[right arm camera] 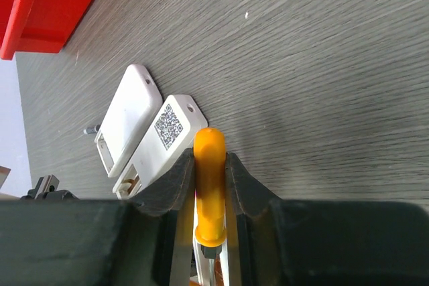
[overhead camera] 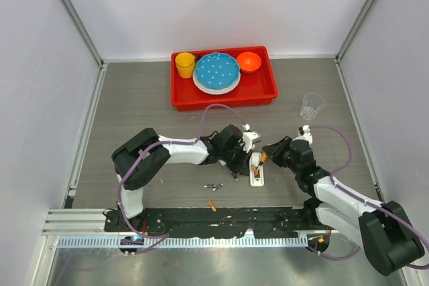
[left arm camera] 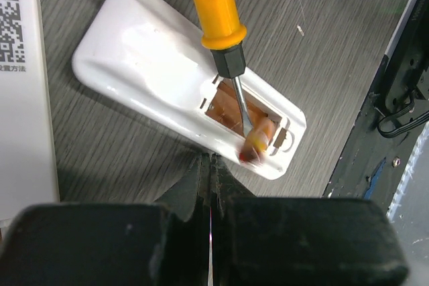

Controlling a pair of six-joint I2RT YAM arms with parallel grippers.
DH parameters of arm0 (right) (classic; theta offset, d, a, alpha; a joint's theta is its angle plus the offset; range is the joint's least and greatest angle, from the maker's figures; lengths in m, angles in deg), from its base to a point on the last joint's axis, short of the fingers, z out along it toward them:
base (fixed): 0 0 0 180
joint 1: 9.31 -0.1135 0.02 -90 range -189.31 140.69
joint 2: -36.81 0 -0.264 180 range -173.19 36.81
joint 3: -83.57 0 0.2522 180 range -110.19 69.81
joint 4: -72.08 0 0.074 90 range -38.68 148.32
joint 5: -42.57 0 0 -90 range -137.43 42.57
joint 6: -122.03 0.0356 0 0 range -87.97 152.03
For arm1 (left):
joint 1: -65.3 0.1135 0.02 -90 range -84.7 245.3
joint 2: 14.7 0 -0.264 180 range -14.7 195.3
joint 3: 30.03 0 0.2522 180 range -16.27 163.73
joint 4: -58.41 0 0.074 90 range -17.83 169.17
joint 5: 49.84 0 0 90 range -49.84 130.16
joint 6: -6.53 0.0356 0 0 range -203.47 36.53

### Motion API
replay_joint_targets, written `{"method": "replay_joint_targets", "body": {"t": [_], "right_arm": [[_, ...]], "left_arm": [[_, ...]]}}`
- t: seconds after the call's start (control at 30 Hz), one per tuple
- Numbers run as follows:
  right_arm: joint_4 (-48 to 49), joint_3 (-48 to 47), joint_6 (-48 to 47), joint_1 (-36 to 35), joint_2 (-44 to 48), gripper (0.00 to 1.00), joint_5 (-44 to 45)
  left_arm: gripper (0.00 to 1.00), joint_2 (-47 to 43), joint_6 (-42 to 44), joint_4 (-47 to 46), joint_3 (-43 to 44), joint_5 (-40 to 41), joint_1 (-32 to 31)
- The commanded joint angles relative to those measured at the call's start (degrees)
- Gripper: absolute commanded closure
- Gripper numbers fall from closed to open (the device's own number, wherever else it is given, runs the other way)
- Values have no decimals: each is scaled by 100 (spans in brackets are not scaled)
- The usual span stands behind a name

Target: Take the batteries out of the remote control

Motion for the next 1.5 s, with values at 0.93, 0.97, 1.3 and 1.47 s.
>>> {"method": "replay_joint_targets", "body": {"t": [0.93,0.97,1.3,1.47], "right_arm": [[-314,-1023,-621,37,-96,99,-624],[-314,-1032,-682,37,-60,99,-659],[-841,-1269,-1175,37,520,98,-756],[-991,-1252,-1307,37,731,99,-800]], "left_arm": [[87,-383,41,-66,-299,825,129],[82,-470,24,-119,-361,799,147],[42,-1981,-503,-1174,-1214,447,384],[20,-2851,-776,-656,-1275,1253,402]]}}
